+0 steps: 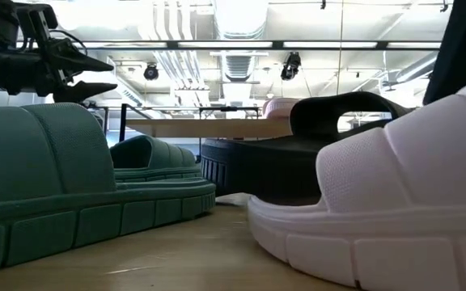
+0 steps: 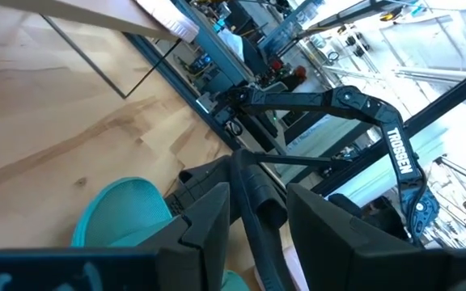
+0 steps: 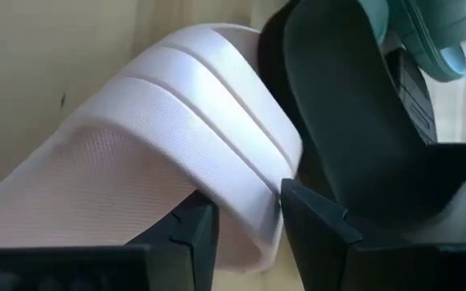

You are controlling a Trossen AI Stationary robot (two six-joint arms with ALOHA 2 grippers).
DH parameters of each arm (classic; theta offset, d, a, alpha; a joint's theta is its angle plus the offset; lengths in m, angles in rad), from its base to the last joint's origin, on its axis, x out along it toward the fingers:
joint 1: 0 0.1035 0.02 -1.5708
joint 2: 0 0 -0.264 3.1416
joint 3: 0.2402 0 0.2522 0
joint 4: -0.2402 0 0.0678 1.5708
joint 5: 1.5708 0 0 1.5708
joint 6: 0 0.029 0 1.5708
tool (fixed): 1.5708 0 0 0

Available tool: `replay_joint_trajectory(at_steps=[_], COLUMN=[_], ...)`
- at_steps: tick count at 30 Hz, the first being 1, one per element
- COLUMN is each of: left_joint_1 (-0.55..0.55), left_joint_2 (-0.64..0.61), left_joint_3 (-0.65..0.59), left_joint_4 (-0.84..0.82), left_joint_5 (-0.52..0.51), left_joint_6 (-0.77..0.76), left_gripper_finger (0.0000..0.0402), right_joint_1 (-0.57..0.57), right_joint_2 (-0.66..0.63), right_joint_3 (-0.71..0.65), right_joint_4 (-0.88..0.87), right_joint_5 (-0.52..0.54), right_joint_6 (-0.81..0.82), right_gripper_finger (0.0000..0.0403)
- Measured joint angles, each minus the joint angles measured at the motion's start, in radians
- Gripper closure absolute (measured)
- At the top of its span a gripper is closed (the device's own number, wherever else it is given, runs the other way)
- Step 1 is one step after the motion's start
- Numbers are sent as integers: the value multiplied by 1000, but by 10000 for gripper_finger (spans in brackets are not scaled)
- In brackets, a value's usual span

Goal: Pick and place slides into the shelf
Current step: Put the pink slipper on the shelf

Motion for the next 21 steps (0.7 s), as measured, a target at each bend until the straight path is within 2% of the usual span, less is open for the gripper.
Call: replay_joint_trajectory(at_steps=[10,13,17,21], left_joint_1=[0,0,0,0], left_joint_2=[17,17,17,17], left_joint_3=[0,0,0,0], left_joint_4=[0,0,0,0], left_joint_5=[0,0,1,1], left_joint_6=[-22,-22,-22,-22], left_gripper_finger=[291,291,291,291], right_joint_1=[-22,-28,-34,-32], right_joint_2=[-1,-1,-1,-1], right_joint_3=[-42,-26,9,69], right_joint_4=[133,116,112,66], right_joint_5=[8,-2,-63,-135], right_joint_6=[-154,-156,-134,15], right_gripper_finger=[283,311,379,389])
